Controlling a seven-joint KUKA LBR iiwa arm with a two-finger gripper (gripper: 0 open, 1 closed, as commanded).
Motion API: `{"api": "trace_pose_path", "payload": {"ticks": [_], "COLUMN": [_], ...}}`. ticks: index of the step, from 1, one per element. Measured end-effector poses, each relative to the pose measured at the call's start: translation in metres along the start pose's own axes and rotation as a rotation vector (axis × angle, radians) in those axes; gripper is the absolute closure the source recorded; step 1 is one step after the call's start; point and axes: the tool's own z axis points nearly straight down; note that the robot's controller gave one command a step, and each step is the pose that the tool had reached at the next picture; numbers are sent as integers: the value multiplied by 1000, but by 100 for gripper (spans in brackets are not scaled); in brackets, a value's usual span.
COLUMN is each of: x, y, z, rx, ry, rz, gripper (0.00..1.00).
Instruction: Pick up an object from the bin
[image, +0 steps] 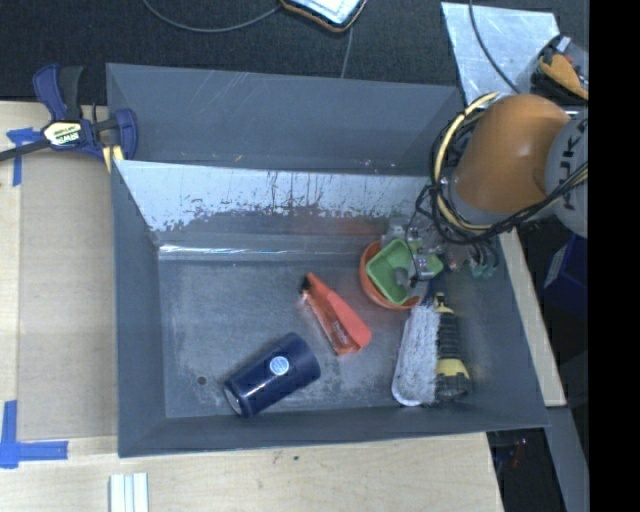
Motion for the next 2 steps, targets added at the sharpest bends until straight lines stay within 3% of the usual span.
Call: {"api": "trace_pose_path", "payload": {"ticks": [1,2], "x": [1,-1], "y": [0,-1], "z": [-19,-36], "rx": [0,2], "ry": [7,0], "rz": [0,1], "gripper": [100,100]}}
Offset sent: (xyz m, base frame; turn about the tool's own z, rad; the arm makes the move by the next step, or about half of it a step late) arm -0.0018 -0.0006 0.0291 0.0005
